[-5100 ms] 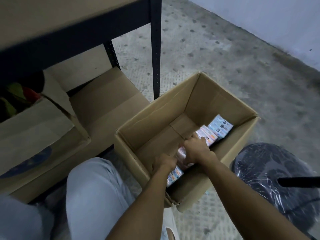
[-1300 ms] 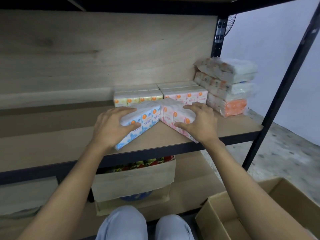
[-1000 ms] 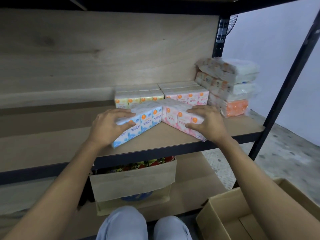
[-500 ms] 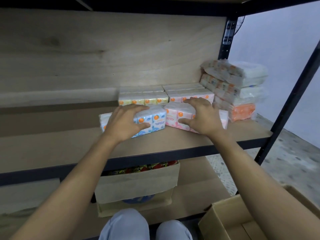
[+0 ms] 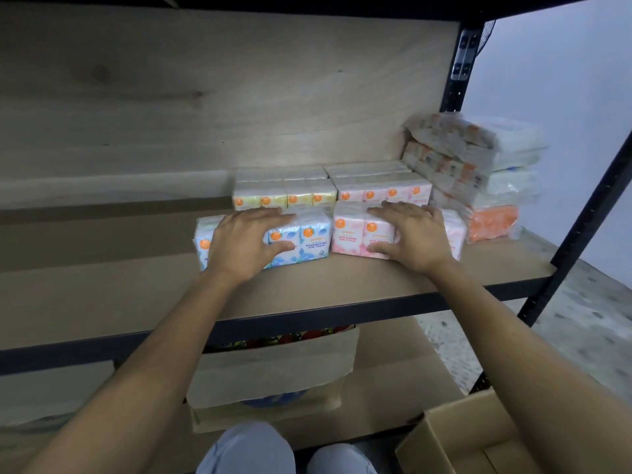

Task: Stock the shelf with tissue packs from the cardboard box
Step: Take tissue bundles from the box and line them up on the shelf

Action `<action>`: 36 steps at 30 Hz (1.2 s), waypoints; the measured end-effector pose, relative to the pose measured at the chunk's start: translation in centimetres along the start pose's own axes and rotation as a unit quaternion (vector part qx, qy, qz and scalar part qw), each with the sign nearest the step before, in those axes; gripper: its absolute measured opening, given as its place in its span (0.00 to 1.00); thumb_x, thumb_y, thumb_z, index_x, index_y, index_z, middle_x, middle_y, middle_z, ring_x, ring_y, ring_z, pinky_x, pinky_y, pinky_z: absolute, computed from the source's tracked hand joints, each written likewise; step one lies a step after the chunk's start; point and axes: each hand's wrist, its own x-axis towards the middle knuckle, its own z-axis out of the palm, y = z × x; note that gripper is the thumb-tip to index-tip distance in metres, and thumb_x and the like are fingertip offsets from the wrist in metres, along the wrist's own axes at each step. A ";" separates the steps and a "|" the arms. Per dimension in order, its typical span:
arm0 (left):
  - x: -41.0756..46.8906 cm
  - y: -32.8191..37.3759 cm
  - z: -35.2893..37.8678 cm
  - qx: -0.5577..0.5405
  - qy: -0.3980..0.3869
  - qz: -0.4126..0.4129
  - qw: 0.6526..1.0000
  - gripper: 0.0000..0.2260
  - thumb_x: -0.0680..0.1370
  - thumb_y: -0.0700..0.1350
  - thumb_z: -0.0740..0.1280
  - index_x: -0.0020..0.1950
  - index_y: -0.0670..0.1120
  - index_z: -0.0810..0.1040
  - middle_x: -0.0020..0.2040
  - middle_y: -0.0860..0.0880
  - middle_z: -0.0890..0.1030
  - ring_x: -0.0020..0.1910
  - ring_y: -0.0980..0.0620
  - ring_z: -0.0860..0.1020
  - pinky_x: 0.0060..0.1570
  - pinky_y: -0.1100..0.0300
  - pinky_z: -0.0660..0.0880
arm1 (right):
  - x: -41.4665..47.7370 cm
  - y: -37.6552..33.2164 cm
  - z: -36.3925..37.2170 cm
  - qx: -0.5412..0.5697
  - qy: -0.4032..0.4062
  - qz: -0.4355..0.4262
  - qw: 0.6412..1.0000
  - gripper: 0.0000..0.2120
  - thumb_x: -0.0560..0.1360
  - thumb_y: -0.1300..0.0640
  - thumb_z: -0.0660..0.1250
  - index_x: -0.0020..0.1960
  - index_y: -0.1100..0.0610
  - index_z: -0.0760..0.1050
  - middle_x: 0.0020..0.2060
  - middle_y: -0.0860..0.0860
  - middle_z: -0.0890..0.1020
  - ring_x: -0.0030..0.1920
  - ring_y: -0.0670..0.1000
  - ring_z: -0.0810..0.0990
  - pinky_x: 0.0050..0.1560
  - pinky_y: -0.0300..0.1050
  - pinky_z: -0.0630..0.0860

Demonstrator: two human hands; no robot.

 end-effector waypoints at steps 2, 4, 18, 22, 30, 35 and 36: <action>0.2 -0.2 0.1 0.000 0.003 0.005 1.000 0.22 0.72 0.60 0.71 0.65 0.59 0.76 0.65 0.55 0.78 0.65 0.52 0.74 0.61 0.49 0.70 | 0.3 1.1 0.0 0.016 -0.016 -0.022 1.000 0.33 0.65 0.35 0.71 0.68 0.40 0.68 0.69 0.45 0.71 0.71 0.52 0.66 0.67 0.55 0.55; 0.4 -0.2 0.4 -0.001 0.005 0.013 1.000 0.22 0.71 0.60 0.71 0.65 0.59 0.76 0.65 0.56 0.78 0.66 0.52 0.74 0.61 0.49 0.70 | 0.8 2.0 0.0 0.026 -0.029 -0.033 0.999 0.35 0.64 0.35 0.71 0.69 0.39 0.66 0.69 0.43 0.71 0.71 0.53 0.64 0.67 0.55 0.55; 3.3 0.5 2.8 -0.015 0.007 0.019 1.000 0.22 0.71 0.60 0.71 0.65 0.61 0.76 0.66 0.59 0.76 0.67 0.55 0.73 0.64 0.53 0.68 | 4.1 5.9 2.0 0.093 0.004 -0.109 0.990 0.36 0.61 0.38 0.75 0.66 0.45 0.73 0.67 0.50 0.74 0.69 0.50 0.71 0.67 0.58 0.67; 4.2 0.5 3.4 -0.017 0.000 0.017 1.000 0.22 0.71 0.61 0.70 0.65 0.61 0.76 0.67 0.59 0.75 0.67 0.55 0.73 0.64 0.54 0.68 | 4.6 6.6 2.4 0.104 0.019 -0.118 0.987 0.35 0.60 0.40 0.77 0.65 0.47 0.75 0.65 0.50 0.76 0.67 0.50 0.73 0.65 0.58 0.69; 5.3 0.6 4.6 -0.020 -0.007 0.011 1.000 0.21 0.72 0.60 0.70 0.65 0.62 0.75 0.68 0.59 0.74 0.69 0.55 0.70 0.67 0.55 0.64 | 5.5 7.5 2.9 0.117 0.020 -0.114 0.986 0.36 0.59 0.38 0.76 0.64 0.47 0.75 0.64 0.50 0.77 0.66 0.50 0.74 0.67 0.54 0.69; 5.6 0.4 4.9 -0.022 -0.003 0.006 1.000 0.21 0.73 0.60 0.69 0.65 0.62 0.75 0.68 0.59 0.74 0.70 0.55 0.70 0.68 0.54 0.63 | 6.3 7.8 3.4 0.122 0.008 -0.108 0.987 0.38 0.58 0.30 0.68 0.64 0.46 0.75 0.64 0.49 0.77 0.66 0.51 0.74 0.65 0.58 0.69; 5.7 0.4 4.9 -0.023 -0.003 0.005 1.000 0.21 0.73 0.60 0.69 0.65 0.62 0.75 0.68 0.59 0.74 0.70 0.55 0.70 0.68 0.54 0.63 | 6.4 7.8 3.6 0.123 0.009 -0.108 0.986 0.38 0.58 0.30 0.68 0.64 0.46 0.75 0.64 0.49 0.77 0.66 0.51 0.74 0.65 0.58 0.69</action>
